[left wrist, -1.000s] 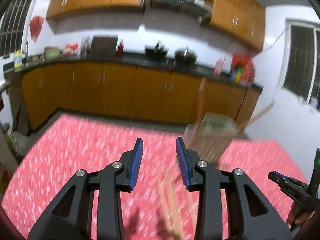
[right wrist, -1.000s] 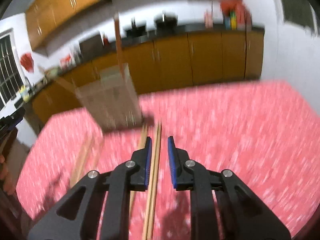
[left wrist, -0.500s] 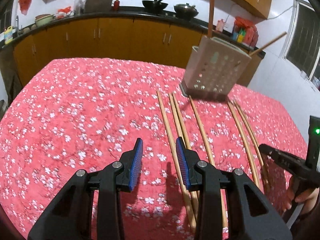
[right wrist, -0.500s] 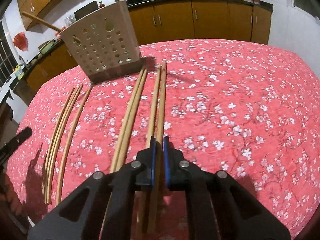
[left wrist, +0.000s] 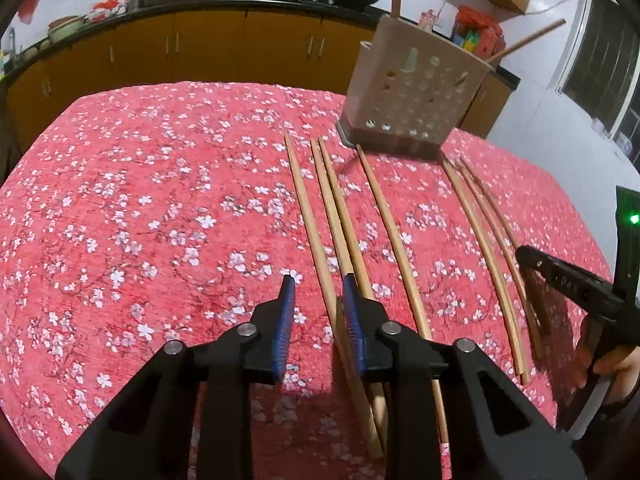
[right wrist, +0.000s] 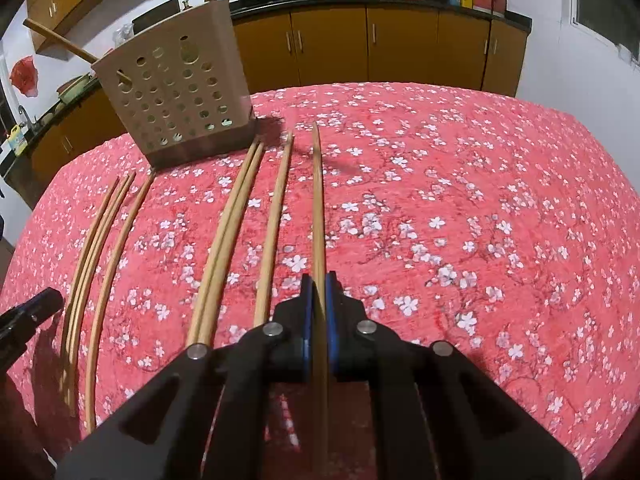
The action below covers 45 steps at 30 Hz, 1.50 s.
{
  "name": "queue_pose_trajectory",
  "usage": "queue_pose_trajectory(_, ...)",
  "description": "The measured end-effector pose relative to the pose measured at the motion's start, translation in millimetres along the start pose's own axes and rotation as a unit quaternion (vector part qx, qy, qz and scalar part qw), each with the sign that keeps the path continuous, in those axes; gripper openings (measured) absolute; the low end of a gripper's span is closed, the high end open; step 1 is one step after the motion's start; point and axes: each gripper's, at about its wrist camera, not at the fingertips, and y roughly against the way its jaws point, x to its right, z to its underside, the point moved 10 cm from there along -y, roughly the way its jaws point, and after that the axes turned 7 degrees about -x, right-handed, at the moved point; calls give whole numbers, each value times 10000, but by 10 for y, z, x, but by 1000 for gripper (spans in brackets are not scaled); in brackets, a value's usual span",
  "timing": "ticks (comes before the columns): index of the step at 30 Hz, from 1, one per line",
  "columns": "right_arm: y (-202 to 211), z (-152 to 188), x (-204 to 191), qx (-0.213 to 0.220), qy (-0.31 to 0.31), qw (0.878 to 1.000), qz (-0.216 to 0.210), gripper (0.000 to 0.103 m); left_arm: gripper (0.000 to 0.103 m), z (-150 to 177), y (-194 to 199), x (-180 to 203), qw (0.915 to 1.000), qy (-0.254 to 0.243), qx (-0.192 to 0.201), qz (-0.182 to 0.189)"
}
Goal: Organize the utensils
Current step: 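Grasp a chopstick with the left gripper while the right gripper grasps another, then lift both chopsticks and carry them upright over the utensil holder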
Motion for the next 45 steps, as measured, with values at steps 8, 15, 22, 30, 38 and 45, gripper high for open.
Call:
queue_pose_trajectory(8, 18, 42, -21, 11, 36, 10000, -2, 8, 14, 73, -86, 70, 9986, -353, -119, -363)
queue_pose_trajectory(15, 49, 77, -22, 54, 107, 9999, 35, 8, 8, -82, -122, -217, 9976, -101, -140, -669)
queue_pose_trajectory(22, -46, -112, 108, 143, -115, 9998, 92, 8, 8, -229, -134, -559, 9967, 213, -22, -785)
queue_pose_trajectory(30, -69, -121, 108, 139, -176, 9997, 30, 8, 9, -205, -126, -549, 9962, 167, 16, -857)
queue_pose_trajectory(38, -65, -116, 107, 141, -187, 9997, 9, 8, 9, -207, -124, -552, 9963, 180, 17, -838)
queue_pose_trajectory(45, -55, -107, 109, 143, -206, 9997, -18, 8, 9, -211, -117, -561, 9968, 235, 26, -760)
